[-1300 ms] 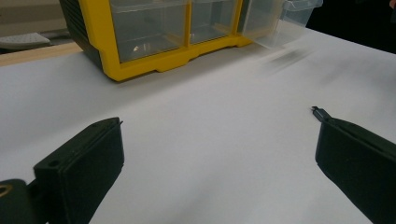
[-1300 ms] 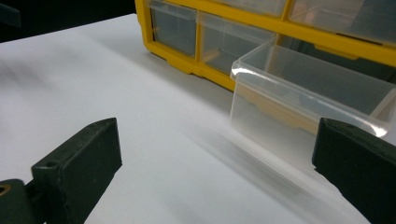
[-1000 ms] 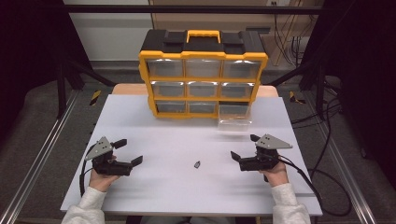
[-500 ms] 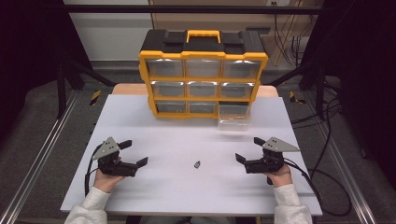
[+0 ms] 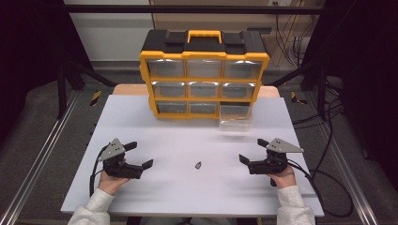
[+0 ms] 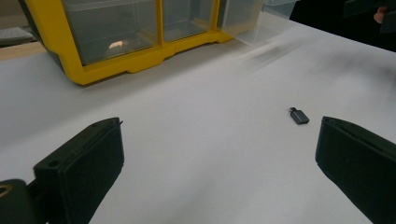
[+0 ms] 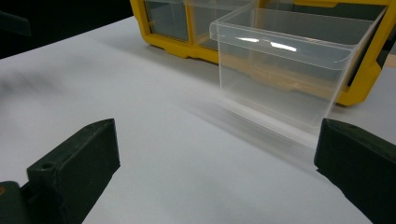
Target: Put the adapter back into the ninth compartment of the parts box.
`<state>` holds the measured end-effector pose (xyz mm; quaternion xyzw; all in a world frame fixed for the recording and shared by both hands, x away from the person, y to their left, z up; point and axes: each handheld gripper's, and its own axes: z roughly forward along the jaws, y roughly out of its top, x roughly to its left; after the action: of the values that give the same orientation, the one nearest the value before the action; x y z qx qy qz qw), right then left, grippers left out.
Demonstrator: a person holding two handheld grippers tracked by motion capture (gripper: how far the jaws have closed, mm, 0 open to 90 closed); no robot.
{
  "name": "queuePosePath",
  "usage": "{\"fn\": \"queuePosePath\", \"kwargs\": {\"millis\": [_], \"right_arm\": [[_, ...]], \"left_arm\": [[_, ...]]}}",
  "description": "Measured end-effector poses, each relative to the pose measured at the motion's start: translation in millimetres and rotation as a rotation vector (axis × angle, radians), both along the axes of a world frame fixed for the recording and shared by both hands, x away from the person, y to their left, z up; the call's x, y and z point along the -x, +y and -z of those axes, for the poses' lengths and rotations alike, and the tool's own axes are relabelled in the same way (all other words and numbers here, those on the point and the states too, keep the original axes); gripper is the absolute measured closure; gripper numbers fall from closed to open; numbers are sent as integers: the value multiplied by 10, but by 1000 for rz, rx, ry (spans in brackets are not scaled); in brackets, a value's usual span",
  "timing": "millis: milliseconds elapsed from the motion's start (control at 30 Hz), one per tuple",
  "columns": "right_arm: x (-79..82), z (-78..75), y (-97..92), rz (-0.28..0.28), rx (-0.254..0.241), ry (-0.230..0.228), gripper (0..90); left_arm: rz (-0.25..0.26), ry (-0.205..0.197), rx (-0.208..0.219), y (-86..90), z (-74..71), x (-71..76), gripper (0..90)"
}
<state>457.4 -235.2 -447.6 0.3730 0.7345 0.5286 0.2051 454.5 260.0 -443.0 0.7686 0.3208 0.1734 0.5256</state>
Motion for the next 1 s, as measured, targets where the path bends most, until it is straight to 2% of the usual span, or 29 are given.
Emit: {"fn": "queuePosePath", "kwargs": {"millis": [267,1000], "right_arm": [[5,-5,-53,14,-7,-10,7],[44,-9,-106,-2,-1,-24,7]], "left_arm": [[12,14,-17,-129,3,0,4],[60,31,-34,-508,-83,-26,4]]}}
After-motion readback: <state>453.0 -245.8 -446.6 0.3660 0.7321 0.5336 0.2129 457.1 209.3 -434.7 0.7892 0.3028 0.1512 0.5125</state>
